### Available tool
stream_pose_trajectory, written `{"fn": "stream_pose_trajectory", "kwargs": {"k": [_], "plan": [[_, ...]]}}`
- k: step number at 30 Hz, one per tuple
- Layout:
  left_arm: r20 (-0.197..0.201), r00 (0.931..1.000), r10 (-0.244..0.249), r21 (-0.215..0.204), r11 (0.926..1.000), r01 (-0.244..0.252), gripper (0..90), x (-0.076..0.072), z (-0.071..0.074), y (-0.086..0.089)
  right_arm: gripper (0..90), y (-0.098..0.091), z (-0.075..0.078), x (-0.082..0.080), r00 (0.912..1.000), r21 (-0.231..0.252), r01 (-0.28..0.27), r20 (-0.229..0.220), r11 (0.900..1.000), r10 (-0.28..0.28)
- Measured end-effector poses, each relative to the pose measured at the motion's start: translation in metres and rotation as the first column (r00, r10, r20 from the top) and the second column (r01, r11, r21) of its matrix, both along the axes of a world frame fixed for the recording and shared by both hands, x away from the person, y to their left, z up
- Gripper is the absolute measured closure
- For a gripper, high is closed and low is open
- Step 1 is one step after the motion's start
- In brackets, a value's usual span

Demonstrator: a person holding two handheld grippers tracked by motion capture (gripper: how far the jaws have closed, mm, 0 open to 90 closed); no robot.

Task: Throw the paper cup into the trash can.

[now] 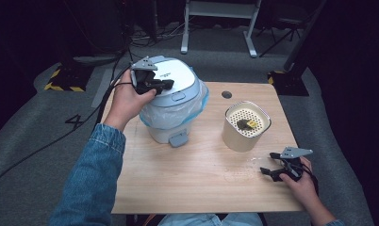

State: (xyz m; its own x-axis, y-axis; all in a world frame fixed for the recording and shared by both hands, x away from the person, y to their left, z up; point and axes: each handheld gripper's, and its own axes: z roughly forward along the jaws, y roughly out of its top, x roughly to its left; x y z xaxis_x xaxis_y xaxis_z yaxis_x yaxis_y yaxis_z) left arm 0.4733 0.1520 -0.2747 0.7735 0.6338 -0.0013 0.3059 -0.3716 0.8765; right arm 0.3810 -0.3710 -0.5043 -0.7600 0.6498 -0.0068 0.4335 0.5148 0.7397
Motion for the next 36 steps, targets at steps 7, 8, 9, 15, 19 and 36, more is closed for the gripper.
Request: {"fn": "stream_pose_trajectory", "kwargs": {"k": [7, 8, 9, 15, 19, 36], "plan": [[0.002, 1.0000, 0.009, -0.010, 0.9999, -0.009, 90.0, 0.001, -0.001, 0.000, 16.2, 0.000, 0.000, -0.001, 1.0000, 0.000, 0.005, 0.001, 1.0000, -0.005], [0.003, 1.0000, 0.009, -0.014, 0.9999, -0.009, 90.0, 0.001, -0.002, 0.001, 16.2, 0.000, 0.000, -0.001, 1.0000, -0.001, 0.005, 0.001, 1.0000, -0.005], [-0.014, 0.9999, 0.000, -0.007, 1.0000, 0.000, 90.0, 0.001, -0.004, 0.000, 16.2, 0.000, 0.000, -0.001, 1.0000, 0.000, 0.005, 0.001, 1.0000, -0.005], [-0.002, 0.9977, -0.068, -0.020, 0.9975, 0.068, 90.0, -0.001, -0.007, -0.010, 16.3, 0.000, 0.000, 0.000, 1.0000, 0.001, 0.004, 0.000, 1.0000, -0.004], [0.077, 0.9967, -0.027, 0.028, 0.9993, 0.025, 56.9, -0.003, -0.007, -0.014, 16.3, 0.000, 0.000, 0.000, 1.0000, 0.001, 0.004, 0.000, 1.0000, -0.004], [0.071, 0.9954, -0.065, -0.007, 0.9978, 0.065, 39.9, -0.076, 0.007, 0.009, 16.4, 0.000, 0.000, 0.000, 1.0000, 0.001, 0.000, -0.004, 1.0000, 0.000]]}}
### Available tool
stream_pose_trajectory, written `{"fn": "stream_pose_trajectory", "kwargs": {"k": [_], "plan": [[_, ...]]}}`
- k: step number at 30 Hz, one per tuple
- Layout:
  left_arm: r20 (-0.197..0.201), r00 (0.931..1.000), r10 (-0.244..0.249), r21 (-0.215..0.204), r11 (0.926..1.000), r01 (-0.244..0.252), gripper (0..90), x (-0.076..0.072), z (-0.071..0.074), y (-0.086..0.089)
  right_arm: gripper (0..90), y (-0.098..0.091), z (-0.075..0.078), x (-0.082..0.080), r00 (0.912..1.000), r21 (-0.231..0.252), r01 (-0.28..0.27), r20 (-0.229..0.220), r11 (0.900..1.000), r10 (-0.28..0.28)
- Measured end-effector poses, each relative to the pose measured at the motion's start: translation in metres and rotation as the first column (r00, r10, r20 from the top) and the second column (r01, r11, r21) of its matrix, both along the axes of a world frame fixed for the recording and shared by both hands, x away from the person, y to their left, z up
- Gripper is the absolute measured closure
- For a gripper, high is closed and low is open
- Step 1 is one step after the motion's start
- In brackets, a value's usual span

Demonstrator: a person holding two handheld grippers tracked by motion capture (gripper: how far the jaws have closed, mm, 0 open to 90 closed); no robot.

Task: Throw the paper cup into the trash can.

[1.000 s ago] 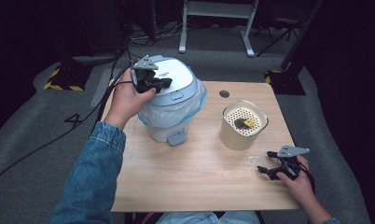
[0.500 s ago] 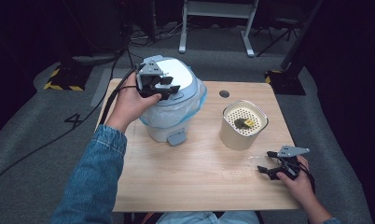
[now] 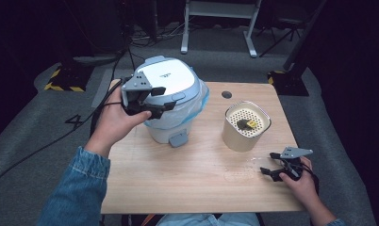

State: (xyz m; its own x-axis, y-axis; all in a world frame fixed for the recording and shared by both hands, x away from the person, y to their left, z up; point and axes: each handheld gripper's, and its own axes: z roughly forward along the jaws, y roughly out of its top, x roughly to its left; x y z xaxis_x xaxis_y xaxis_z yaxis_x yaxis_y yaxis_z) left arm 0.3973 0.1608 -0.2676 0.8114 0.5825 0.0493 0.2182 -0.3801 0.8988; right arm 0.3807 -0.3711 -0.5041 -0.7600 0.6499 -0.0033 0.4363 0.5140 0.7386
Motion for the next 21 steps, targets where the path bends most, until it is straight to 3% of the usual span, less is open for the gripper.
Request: {"fn": "stream_pose_trajectory", "kwargs": {"k": [10, 21], "plan": [[-0.014, 0.9995, 0.028, 0.021, 0.9994, -0.027, 38.1, -0.030, -0.020, 0.021, 16.3, 0.000, 0.000, 0.000, 1.0000, 0.001, 0.000, 0.000, 1.0000, 0.000], [-0.010, 0.9980, 0.062, 0.049, 0.9969, -0.062, 36.5, -0.055, -0.057, 0.044, 16.3, 0.000, 0.000, 0.000, 1.0000, 0.001, 0.001, 0.000, 1.0000, -0.001]]}}
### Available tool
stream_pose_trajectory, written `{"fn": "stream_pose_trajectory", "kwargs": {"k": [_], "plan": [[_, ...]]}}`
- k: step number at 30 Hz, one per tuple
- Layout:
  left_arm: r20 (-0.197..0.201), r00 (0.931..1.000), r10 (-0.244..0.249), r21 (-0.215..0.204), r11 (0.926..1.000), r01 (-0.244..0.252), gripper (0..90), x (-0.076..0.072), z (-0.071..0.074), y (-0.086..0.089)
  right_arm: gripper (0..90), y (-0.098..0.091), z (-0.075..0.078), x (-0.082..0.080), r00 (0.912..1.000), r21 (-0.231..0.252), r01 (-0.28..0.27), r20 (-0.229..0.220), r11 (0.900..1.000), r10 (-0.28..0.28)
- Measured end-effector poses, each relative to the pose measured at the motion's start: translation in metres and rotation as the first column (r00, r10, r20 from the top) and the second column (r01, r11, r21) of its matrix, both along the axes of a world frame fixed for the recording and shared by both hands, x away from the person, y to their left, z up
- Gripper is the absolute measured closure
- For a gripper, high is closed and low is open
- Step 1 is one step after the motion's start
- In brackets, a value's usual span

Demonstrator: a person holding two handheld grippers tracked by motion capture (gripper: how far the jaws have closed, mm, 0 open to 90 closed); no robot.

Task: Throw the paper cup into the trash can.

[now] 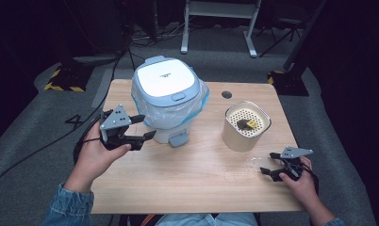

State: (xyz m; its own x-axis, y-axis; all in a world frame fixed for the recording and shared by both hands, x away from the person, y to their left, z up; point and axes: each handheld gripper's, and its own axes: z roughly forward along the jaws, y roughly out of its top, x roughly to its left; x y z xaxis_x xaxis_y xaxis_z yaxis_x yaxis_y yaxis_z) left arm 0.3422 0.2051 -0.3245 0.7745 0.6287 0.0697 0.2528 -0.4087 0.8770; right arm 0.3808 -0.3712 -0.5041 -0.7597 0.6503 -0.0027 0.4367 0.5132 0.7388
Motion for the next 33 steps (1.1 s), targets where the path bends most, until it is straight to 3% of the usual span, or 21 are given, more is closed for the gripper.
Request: {"fn": "stream_pose_trajectory", "kwargs": {"k": [13, 16, 18, 23, 28, 33], "plan": [[-0.055, 0.9973, 0.049, 0.010, 0.9988, -0.048, 37.9, -0.014, -0.055, 0.019, 16.3, 0.000, 0.000, 0.000, 1.0000, 0.000, 0.000, 0.000, 1.0000, 0.000], [-0.088, 0.9945, 0.057, 0.026, 0.9982, -0.054, 38.0, -0.015, -0.070, 0.022, 16.3, 0.000, 0.000, 0.000, 1.0000, 0.000, 0.000, 0.000, 1.0000, 0.000], [-0.107, 0.9926, 0.058, 0.015, 0.9983, -0.057, 38.2, -0.015, -0.079, 0.025, 16.3, 0.000, 0.000, 0.000, 1.0000, 0.000, 0.000, 0.001, 1.0000, 0.000], [-0.141, 0.9867, 0.080, 0.017, 0.9968, -0.079, 38.6, -0.013, -0.101, 0.030, 16.3, 0.000, 0.000, 0.000, 1.0000, 0.000, 0.000, 0.000, 1.0000, 0.000], [-0.202, 0.9744, 0.098, 0.029, 0.9951, -0.094, 39.0, -0.010, -0.125, 0.036, 16.3, 0.000, 0.000, 0.000, 1.0000, 0.000, 0.000, 0.000, 1.0000, 0.000], [-0.229, 0.9657, 0.123, 0.043, 0.9923, -0.116, 39.3, -0.009, -0.139, 0.041, 16.3, 0.000, 0.000, 0.000, 1.0000, 0.000, 0.000, 0.001, 1.0000, 0.000]]}}
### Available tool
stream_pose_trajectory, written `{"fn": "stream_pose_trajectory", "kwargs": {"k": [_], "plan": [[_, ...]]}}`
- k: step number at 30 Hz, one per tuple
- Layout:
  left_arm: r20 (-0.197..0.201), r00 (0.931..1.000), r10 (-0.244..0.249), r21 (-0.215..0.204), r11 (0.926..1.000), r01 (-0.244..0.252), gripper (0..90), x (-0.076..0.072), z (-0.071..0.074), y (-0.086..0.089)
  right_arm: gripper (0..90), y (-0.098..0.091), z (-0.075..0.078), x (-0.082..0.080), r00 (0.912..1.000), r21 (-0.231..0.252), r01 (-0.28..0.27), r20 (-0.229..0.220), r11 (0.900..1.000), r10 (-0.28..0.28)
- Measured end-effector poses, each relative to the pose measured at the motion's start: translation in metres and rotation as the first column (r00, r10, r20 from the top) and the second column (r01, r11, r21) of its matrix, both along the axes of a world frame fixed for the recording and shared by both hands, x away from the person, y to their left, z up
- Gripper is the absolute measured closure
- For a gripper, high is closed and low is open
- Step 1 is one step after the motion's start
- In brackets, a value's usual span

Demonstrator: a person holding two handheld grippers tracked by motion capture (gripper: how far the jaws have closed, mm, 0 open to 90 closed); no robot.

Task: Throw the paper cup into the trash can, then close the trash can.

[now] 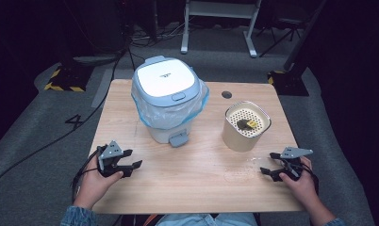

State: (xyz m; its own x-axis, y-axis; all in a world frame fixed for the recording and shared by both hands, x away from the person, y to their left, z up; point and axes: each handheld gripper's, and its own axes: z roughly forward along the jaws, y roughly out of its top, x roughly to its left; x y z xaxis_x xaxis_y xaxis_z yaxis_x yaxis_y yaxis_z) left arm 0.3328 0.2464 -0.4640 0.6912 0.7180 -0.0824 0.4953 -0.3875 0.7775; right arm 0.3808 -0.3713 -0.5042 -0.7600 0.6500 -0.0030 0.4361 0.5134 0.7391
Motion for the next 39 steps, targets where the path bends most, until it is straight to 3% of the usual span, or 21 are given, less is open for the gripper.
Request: {"fn": "stream_pose_trajectory", "kwargs": {"k": [5, 9, 12, 18, 23, 25, 39], "plan": [[-0.020, 0.9998, 0.009, 0.015, 0.9999, -0.009, 39.5, 0.001, -0.010, 0.001, 16.3, 0.000, 0.000, 0.000, 1.0000, 0.000, 0.000, 0.000, 1.0000, 0.000], [-0.028, 0.9996, 0.008, 0.056, 0.9984, -0.007, 38.5, 0.002, -0.016, 0.001, 16.3, 0.000, 0.000, 0.000, 1.0000, 0.000, 0.000, 0.000, 1.0000, 0.000], [-0.046, 0.9989, 0.005, 0.063, 0.9980, -0.002, 38.5, 0.003, -0.020, 0.001, 16.3, 0.000, 0.000, 0.000, 1.0000, 0.000, 0.000, 0.000, 1.0000, 0.000], [-0.097, 0.9952, 0.013, 0.123, 0.9925, -0.002, 36.8, 0.004, -0.032, -0.001, 16.3, 0.000, 0.000, 0.000, 1.0000, 0.000, 0.000, 0.000, 1.0000, 0.000], [-0.058, 0.9978, 0.031, 0.152, 0.9881, -0.022, 27.3, 0.004, -0.037, 0.000, 16.3, 0.000, 0.000, 0.000, 1.0000, -0.001, 0.001, 0.000, 1.0000, -0.001], [-0.043, 0.9981, 0.044, 0.135, 0.9902, -0.038, 19.6, 0.005, -0.040, 0.002, 16.3, 0.000, 0.000, 0.000, 1.0000, -0.001, 0.001, 0.001, 1.0000, -0.001], [-0.049, 0.9983, 0.032, 0.141, 0.9898, -0.025, 15.9, 0.007, -0.040, 0.002, 16.3, 0.000, 0.000, 0.000, 1.0000, -0.001, 0.001, 0.001, 1.0000, -0.001]]}}
